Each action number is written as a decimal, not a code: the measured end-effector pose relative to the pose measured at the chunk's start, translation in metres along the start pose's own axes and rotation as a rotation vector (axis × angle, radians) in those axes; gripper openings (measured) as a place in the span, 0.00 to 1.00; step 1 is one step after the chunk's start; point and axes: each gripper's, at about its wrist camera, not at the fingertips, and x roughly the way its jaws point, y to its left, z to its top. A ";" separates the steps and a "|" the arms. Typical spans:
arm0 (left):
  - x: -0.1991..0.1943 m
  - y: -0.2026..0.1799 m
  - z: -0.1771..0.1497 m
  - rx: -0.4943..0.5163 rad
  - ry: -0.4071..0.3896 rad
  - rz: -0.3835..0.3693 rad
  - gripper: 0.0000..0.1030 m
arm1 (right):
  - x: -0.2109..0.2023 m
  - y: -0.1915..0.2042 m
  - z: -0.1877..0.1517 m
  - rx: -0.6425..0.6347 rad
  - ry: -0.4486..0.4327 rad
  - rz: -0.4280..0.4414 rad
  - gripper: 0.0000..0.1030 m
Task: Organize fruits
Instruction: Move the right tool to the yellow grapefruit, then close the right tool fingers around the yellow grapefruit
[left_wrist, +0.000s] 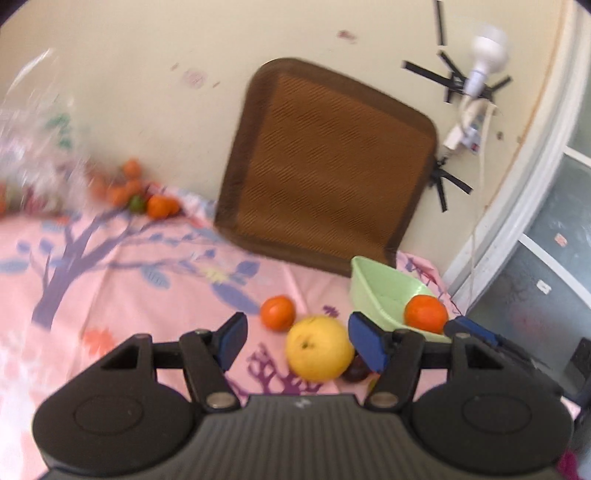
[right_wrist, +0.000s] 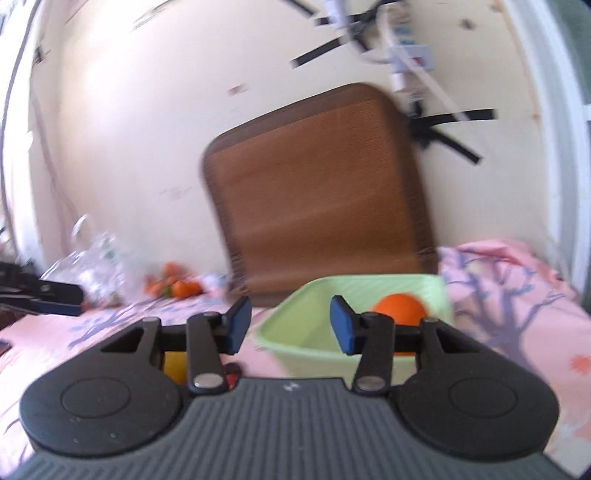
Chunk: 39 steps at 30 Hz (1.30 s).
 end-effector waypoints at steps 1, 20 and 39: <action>-0.002 0.010 -0.003 -0.035 0.005 -0.007 0.60 | 0.006 0.012 -0.001 -0.021 0.019 0.024 0.49; -0.005 0.064 -0.018 -0.198 0.027 -0.087 0.64 | 0.061 0.130 -0.024 -0.219 0.237 0.237 0.03; 0.037 0.036 -0.026 -0.093 0.126 -0.090 0.54 | 0.072 0.126 -0.035 -0.276 0.272 0.187 0.66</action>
